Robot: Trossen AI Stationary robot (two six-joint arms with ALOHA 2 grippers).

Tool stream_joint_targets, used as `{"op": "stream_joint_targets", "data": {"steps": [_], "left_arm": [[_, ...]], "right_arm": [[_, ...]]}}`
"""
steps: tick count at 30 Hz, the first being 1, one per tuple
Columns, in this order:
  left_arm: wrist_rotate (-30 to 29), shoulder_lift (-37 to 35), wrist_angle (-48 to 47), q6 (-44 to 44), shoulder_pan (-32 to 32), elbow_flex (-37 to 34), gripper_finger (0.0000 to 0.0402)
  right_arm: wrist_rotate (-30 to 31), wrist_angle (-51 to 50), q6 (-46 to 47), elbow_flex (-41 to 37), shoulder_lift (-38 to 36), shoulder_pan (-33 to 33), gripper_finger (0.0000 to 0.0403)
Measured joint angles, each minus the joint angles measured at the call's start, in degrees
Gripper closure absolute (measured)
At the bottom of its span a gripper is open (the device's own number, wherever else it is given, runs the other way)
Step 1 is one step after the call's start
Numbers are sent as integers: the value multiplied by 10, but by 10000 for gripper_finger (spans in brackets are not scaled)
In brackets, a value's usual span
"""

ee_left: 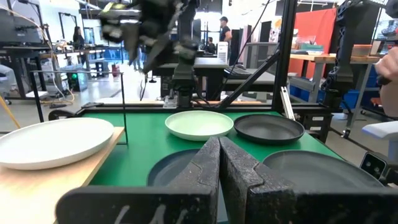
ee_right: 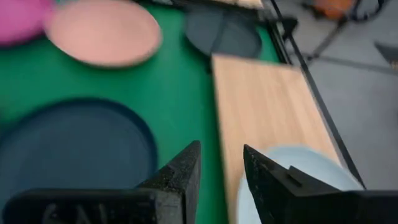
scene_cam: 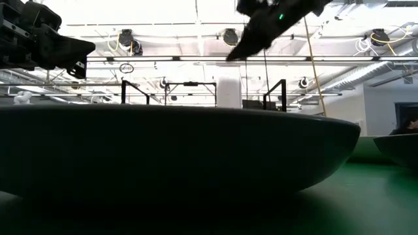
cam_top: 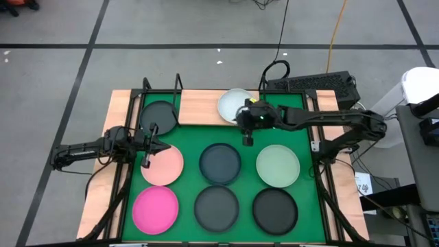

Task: Place and stack plates onto a shelf
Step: Stack the top black plate on top of the white plate on the shelf

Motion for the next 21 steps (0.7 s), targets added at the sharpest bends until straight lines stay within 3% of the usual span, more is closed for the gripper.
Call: {"op": "stream_joint_targets", "data": {"steps": [6, 11, 21], "left_arm": [[0, 0, 0, 0, 0, 0, 394], [0, 0, 0, 0, 0, 0, 394], [0, 0, 3, -27, 0, 0, 394]], "right_arm": [[-1, 46, -1, -46, -54, 62, 298], [0, 140, -23, -112, -94, 98, 298], [1, 316, -1, -219, -166, 108, 298]]}}
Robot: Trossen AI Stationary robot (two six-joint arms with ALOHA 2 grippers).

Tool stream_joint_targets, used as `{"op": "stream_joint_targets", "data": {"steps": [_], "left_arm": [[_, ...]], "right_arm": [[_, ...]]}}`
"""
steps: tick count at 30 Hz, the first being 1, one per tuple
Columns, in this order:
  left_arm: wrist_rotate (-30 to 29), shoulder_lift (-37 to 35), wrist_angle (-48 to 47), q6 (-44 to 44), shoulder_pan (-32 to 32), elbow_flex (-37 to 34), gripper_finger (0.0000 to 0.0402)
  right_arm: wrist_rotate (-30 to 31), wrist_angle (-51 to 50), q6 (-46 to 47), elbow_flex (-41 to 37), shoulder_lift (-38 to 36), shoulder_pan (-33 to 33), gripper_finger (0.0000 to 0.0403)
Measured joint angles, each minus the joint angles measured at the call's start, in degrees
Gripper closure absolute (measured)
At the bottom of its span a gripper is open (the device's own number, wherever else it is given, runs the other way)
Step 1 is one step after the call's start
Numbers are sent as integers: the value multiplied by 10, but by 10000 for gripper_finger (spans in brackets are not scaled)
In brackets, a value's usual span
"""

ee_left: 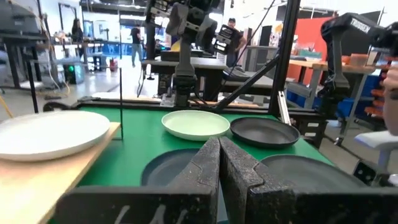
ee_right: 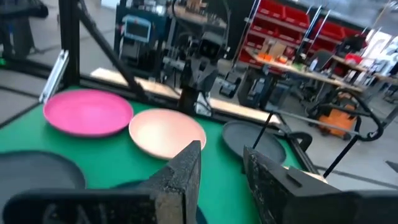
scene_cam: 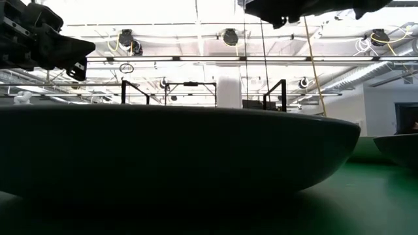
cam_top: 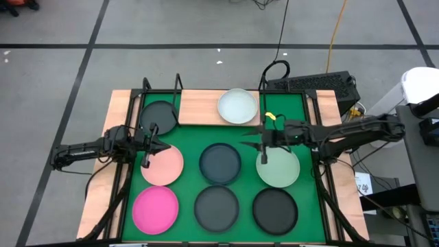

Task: Place and stack plates onto a shelf
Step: Stack the top black plate on top of the white plate on the shelf

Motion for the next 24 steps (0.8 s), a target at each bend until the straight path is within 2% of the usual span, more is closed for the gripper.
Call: {"op": "stream_joint_targets", "data": {"steps": [5, 12, 14, 17, 20, 24], "left_arm": [[-3, 0, 53, 39, 0, 0, 394], [-93, 0, 129, 39, 0, 9, 394], [-122, 0, 89, 66, 0, 36, 394], [-192, 20, -33, 95, 0, 94, 394], [-275, 61, -149, 110, 0, 161, 394], [-367, 134, -254, 97, 0, 222, 394]], "right_arm": [[0, 32, -6, -21, -20, 0, 298], [0, 46, -41, -33, -27, -1, 298], [0, 41, -49, -33, -27, 0, 298], [0, 34, -66, -33, -27, -1, 298], [0, 35, -77, -33, -27, -2, 298], [0, 29, -78, -33, -27, -2, 298]]}}
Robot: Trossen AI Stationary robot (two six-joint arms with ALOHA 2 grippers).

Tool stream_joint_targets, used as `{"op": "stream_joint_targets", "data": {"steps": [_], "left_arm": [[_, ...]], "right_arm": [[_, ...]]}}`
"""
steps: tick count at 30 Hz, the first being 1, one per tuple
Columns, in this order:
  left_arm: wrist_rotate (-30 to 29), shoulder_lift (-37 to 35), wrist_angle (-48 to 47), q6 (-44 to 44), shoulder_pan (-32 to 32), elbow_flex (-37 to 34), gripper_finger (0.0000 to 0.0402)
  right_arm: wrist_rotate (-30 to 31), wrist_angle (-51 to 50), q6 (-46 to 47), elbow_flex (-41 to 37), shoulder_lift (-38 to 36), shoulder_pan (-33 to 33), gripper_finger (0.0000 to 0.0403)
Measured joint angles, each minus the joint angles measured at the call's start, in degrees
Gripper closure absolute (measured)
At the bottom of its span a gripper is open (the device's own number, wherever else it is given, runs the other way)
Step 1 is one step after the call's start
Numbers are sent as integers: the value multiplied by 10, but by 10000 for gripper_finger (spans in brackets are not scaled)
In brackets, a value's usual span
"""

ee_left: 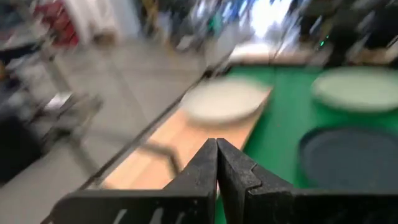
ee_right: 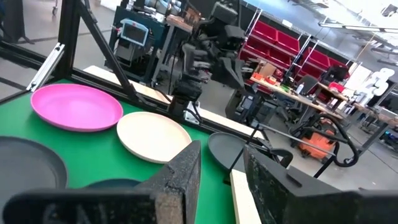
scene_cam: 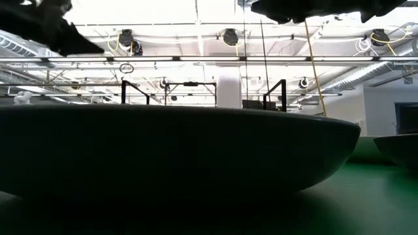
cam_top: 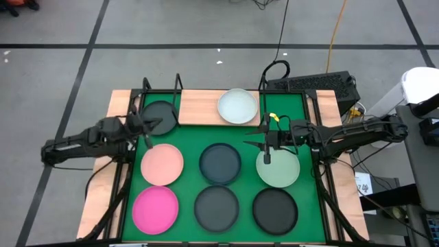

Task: Place and stack plates onto a shelf
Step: Stack the top black plate on top of the white plate on the shelf

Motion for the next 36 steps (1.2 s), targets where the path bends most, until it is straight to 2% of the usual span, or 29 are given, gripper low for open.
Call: {"op": "stream_joint_targets", "data": {"steps": [3, 7, 14, 16, 19, 21, 27, 36], "left_arm": [[-29, 58, -9, -21, 0, 11, 394], [-31, 144, -13, -74, 0, 11, 393], [66, 273, -23, -121, 0, 11, 386], [99, 306, -41, -152, -1, 11, 367], [109, 350, -54, -175, 0, 11, 326], [105, 371, -55, -176, 0, 14, 299], [9, 426, -79, -180, 19, 29, 247], [-8, 515, -97, -183, 77, 38, 240]], "right_arm": [[0, -3, 0, 0, 0, 0, 298], [0, -5, 0, 0, 0, 0, 298], [0, -18, 3, 0, 0, 0, 298], [1, -20, 4, 0, 0, 0, 298], [2, -21, 4, 0, 0, 0, 298], [2, -21, 4, 0, 0, 0, 298], [2, -22, 4, 0, 0, 0, 298], [2, -27, 4, 0, 0, 0, 298]]}}
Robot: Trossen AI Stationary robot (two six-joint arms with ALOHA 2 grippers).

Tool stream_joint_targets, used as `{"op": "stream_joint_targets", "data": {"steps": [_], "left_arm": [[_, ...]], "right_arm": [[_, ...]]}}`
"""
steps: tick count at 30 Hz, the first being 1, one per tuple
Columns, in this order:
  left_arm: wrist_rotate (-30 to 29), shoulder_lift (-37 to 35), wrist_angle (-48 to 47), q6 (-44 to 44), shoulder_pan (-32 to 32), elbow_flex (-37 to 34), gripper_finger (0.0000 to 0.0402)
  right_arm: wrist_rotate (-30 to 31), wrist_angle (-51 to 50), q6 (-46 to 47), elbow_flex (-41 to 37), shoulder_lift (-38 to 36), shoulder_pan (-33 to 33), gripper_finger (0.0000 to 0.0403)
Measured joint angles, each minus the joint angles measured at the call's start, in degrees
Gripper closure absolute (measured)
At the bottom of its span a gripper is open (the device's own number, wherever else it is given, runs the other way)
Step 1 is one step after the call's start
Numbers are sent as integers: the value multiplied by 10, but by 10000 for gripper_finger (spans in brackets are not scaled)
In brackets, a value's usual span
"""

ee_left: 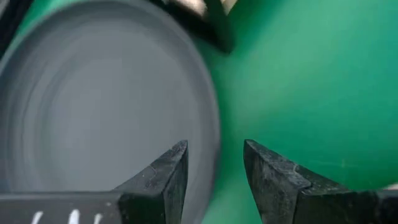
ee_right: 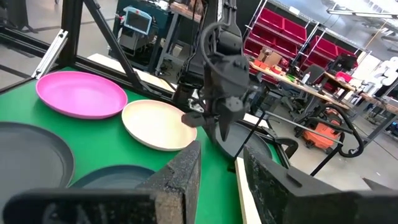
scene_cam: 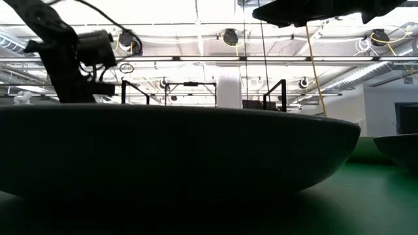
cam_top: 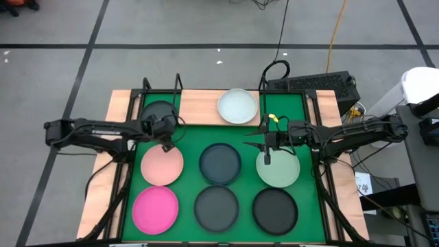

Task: Place and stack plates onto a shelf
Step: Stack the top black plate on top of the white plate on the shelf

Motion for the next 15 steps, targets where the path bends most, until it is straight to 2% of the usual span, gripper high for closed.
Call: {"op": "stream_joint_targets", "data": {"steps": [8, 10, 15], "left_arm": [[-15, 79, 4, 6, 35, 4, 248], [-15, 82, 8, 9, 37, 3, 271], [-34, 74, 7, 1, 39, 2, 375]], "right_arm": [[0, -6, 0, 0, 0, 0, 298], [0, -7, 0, 0, 0, 0, 298], [0, -7, 5, 0, 0, 1, 298]]}}
